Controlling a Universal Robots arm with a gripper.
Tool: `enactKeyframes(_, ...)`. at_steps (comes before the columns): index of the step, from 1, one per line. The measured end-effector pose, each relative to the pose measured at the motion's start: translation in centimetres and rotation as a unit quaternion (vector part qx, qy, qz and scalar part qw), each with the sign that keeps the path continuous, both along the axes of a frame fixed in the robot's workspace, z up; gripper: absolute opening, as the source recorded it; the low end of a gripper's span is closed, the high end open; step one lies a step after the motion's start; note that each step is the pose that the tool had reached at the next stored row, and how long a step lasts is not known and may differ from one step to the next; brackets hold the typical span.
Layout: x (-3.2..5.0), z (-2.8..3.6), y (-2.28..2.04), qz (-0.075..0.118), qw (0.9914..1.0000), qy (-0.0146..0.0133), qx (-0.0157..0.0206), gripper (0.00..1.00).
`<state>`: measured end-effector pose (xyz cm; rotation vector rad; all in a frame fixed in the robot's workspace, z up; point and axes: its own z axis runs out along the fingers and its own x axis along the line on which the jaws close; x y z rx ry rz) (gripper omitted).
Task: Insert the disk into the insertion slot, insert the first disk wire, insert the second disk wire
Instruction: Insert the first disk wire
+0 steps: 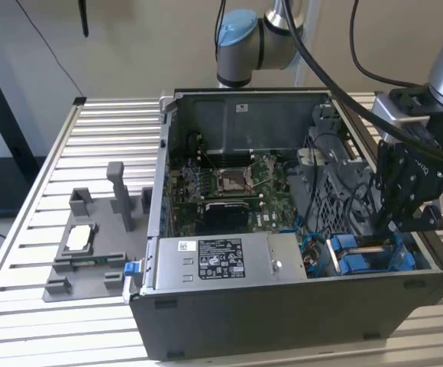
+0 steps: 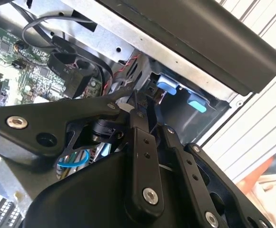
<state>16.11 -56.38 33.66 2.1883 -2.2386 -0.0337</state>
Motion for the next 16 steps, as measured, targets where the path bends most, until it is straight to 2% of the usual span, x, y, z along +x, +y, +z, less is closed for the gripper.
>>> enactKeyframes(4,0.0,-0.24,0.0,0.0,1.0,0.0,-0.0005,0.19)
enactKeyframes(14,0.0,-0.31,0.0,0.0,1.0,0.0,0.0,0.19)
enactKeyframes(15,0.0,-0.38,0.0,0.0,1.0,0.0,0.0007,0.2)
enactKeyframes(16,0.0,-0.38,0.0,0.0,1.0,0.0,0.0006,0.26)
